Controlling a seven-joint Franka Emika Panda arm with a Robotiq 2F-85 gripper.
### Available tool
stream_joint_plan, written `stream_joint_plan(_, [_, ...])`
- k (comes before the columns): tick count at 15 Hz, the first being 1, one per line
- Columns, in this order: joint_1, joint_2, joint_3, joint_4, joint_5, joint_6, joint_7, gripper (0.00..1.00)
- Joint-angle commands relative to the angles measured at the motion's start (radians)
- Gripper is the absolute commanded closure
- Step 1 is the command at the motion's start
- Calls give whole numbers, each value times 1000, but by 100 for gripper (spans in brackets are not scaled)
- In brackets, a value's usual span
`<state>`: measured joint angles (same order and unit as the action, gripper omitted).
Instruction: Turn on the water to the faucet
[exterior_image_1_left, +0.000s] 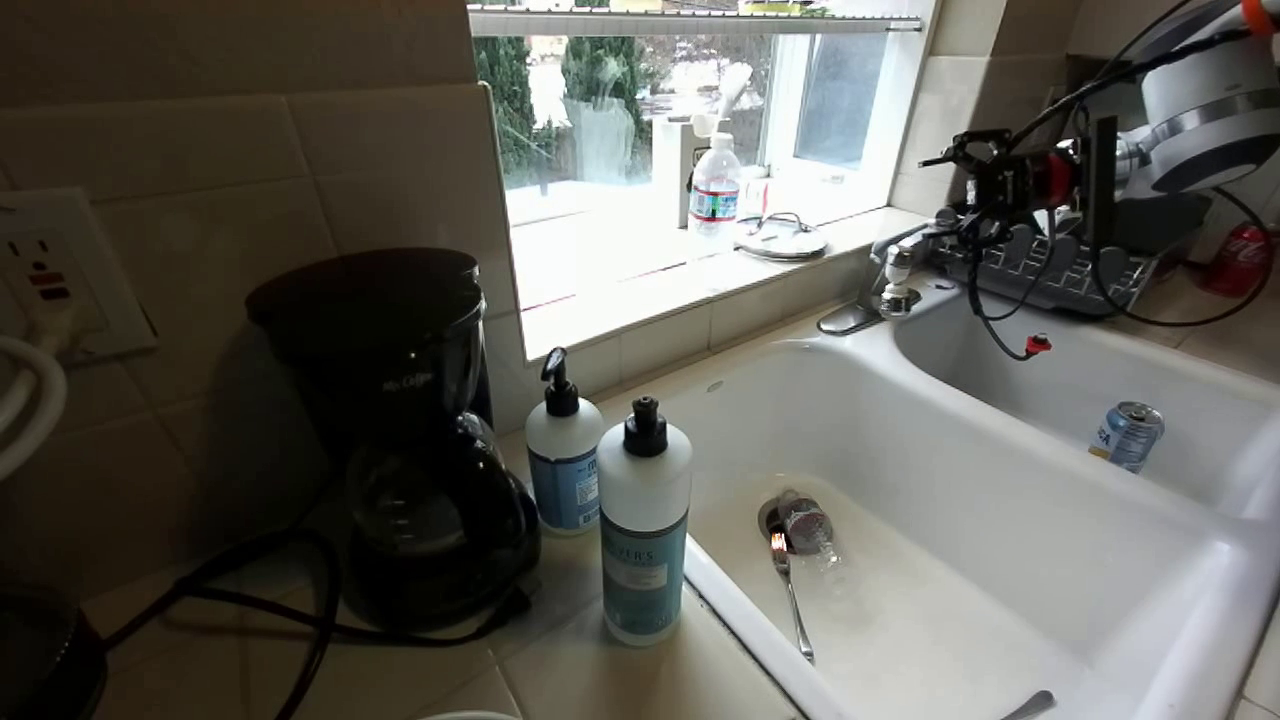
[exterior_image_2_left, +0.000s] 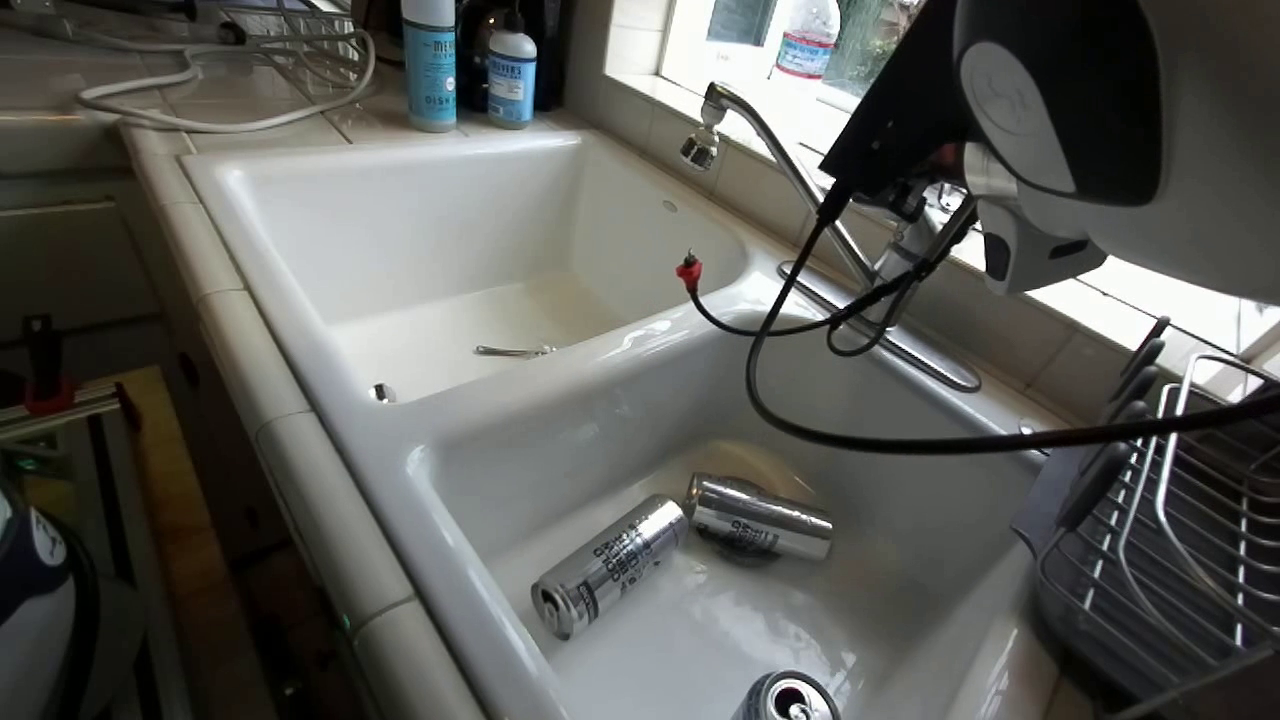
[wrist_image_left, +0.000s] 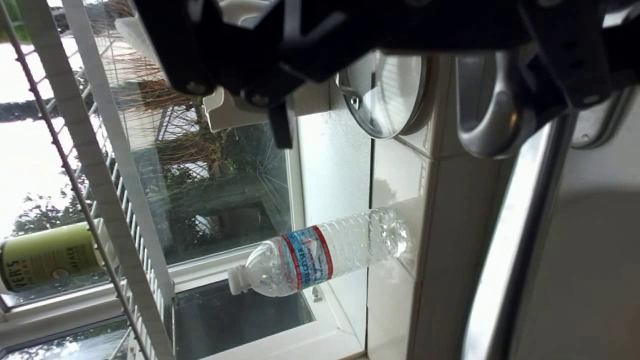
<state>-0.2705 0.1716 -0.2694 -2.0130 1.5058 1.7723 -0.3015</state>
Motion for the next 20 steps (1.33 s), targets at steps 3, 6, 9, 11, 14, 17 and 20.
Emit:
stream_joint_plan(3, [-35, -4, -5, 9, 84, -93, -24, 0])
stream_joint_plan(6, [-34, 10, -2, 37, 75, -115, -25, 0])
stream_joint_plan(9, [-29, 16, 1, 69, 62, -114, -22, 0])
stream_joint_plan(11, [-28, 19, 3, 83, 56, -112, -23, 0])
stream_joint_plan(14, [-29, 19, 3, 98, 53, -113, -28, 0])
stream_joint_plan(17, [-30, 19, 3, 111, 49, -116, -31, 0])
stream_joint_plan(20, [-30, 19, 3, 117, 45, -117, -33, 0])
